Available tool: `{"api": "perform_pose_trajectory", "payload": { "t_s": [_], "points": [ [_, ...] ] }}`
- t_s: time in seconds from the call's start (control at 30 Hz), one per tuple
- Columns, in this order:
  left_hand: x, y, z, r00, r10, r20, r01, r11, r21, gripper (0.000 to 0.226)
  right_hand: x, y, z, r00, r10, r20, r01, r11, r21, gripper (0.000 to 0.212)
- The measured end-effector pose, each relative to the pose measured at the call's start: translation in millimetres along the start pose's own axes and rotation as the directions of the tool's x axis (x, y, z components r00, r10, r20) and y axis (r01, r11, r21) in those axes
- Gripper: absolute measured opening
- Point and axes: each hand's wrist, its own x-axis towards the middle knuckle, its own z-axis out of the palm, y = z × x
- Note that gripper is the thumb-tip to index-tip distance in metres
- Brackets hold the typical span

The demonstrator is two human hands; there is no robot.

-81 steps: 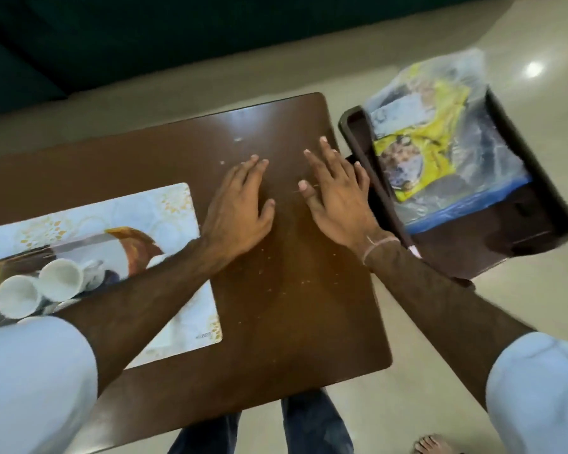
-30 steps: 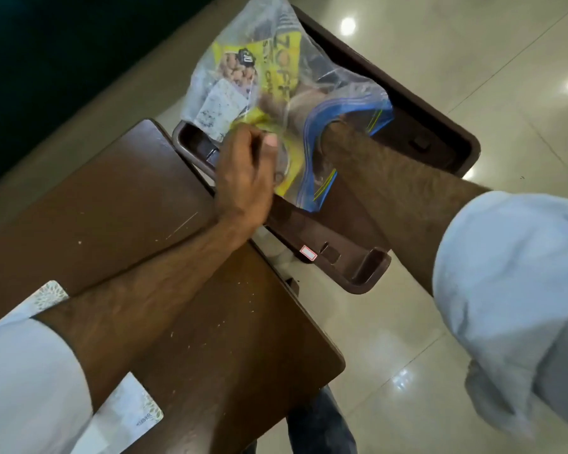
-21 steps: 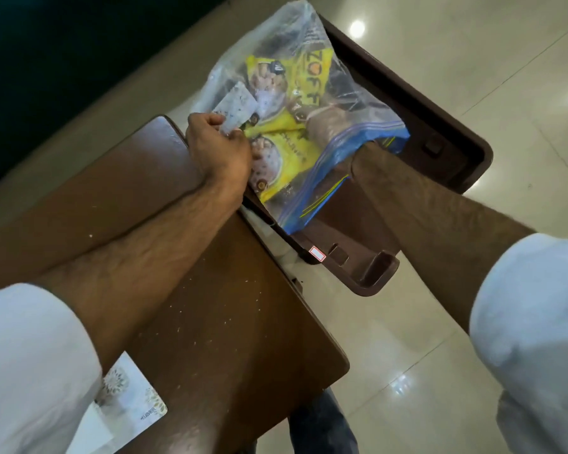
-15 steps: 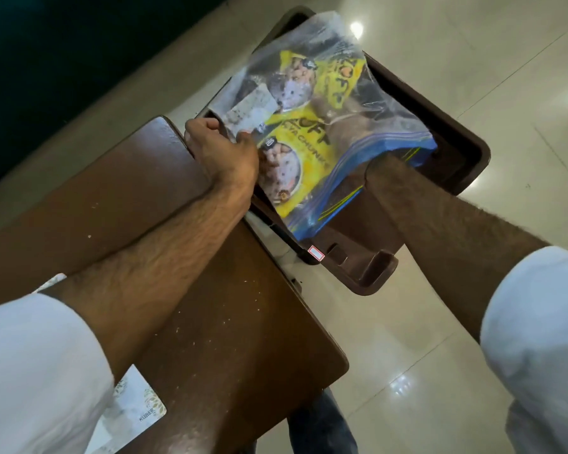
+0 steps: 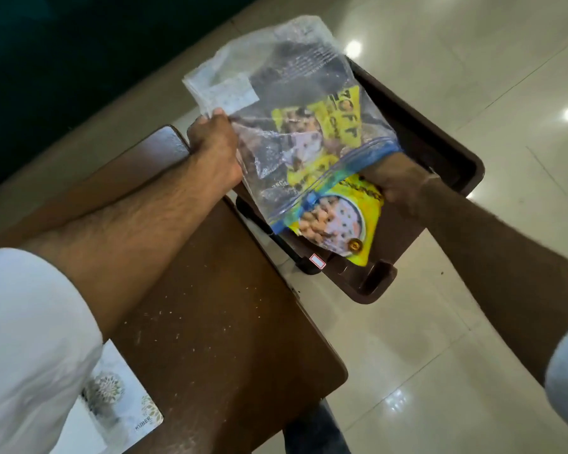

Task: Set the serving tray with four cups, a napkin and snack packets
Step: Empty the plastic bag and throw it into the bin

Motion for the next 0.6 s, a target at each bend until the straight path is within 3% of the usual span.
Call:
{"api": "perform_pose_trajectory", "payload": {
  "t_s": [0.1, 0.17, 0.23, 0.33, 0.4, 0.5, 0.53, 0.6],
  "points": [
    [4.0, 9.2, -8.8, 0.997, 0.065, -0.039, -0.067, 0.997, -0.039, 0.037, -13.4, 4.7, -19.5, 0.988, -0.117, 0.104, 0.127, 0.988, -0.091, 0.030],
    [2.0, 14.7, -17.3, 0.988, 0.124, -0.092, -0.129, 0.990, -0.049, 0.020, -21.8, 12.2, -40.2, 0.982, -0.106, 0.157, 0.131, 0.978, -0.160, 0.030],
    [3.6, 14.5, -28.2, 0.984, 0.135, -0.113, -0.143, 0.988, -0.060, 0.019, -25.4, 23.4, -59.8, 0.986, -0.096, 0.136, 0.122, 0.973, -0.194, 0.034],
    [11.4, 13.3, -41.1, 0.982, 0.130, -0.135, -0.140, 0.988, -0.060, 0.023, -27.6, 38.4, -69.6, 0.994, -0.090, -0.068, 0.081, 0.989, -0.124, 0.040],
    [13.6, 11.3, -49.4, 0.987, 0.100, -0.126, -0.107, 0.993, -0.053, 0.028, -28.0, 47.1, -62.0, 0.966, -0.076, -0.249, 0.071, 0.997, -0.028, 0.040],
    [14.7, 2.6, -59.2, 0.989, 0.108, -0.098, -0.109, 0.994, -0.008, 0.031, -25.1, 54.6, -43.7, 0.919, -0.035, -0.394, 0.046, 0.999, 0.018, 0.044],
    [12.6, 0.0, -62.0, 0.986, 0.136, -0.096, -0.135, 0.991, 0.019, 0.031, -24.3, 53.3, -37.1, 0.887, -0.035, -0.461, 0.019, 0.999, -0.039, 0.053],
    [8.8, -4.4, -65.8, 0.982, 0.174, -0.072, -0.173, 0.985, 0.027, 0.033, -23.0, 45.5, -26.6, 0.723, -0.133, -0.678, -0.041, 0.971, -0.234, 0.071]
  ]
}}
